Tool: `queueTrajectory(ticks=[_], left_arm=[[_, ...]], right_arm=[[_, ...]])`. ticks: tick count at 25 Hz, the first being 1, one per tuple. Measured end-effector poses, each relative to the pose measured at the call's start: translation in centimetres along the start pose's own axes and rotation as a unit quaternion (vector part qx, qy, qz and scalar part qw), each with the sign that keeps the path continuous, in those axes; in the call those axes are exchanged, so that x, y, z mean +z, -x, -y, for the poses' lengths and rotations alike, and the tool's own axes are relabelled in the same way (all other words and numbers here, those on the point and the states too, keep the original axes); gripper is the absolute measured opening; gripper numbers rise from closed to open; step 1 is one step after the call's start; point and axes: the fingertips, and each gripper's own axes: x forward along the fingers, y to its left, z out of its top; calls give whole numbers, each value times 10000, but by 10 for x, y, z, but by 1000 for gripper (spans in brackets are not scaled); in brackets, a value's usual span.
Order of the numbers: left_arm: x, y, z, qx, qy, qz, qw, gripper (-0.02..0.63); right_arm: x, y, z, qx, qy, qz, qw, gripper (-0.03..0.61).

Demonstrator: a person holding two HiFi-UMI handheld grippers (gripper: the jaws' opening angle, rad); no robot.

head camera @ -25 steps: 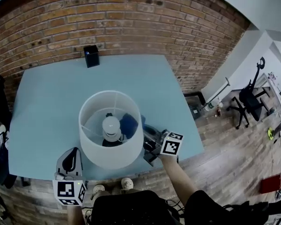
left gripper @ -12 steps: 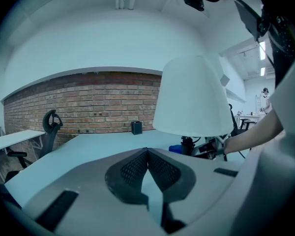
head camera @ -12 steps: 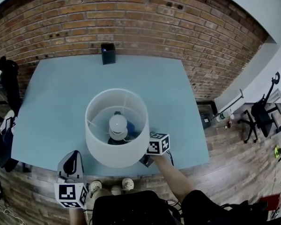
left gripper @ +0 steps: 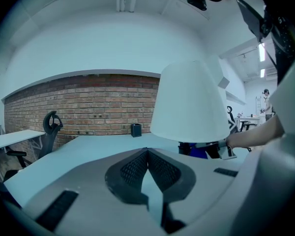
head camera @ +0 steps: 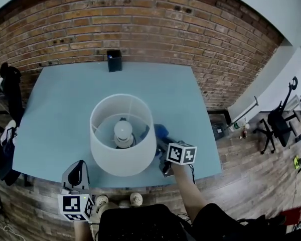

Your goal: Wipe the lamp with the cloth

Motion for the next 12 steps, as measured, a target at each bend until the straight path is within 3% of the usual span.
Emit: queueTrajectory(ticks=[2,5,9,12], left_arm=[[3,0,3,-77,70,70,9999,8],[4,-4,9,-263,202,183,9993,8],[8,-15,2,-173,478,283,9983,8],[12,-15,2,-38,498,369,9981,9]], right_arm=[[18,32,-3,38,-11,562,9984,59],[40,80,-22,-93,519,1287,9903,58],[59,129,-64,-775,1489,2078,9636,58],[51,146,-86,-1345,2136,2186,9426,58]])
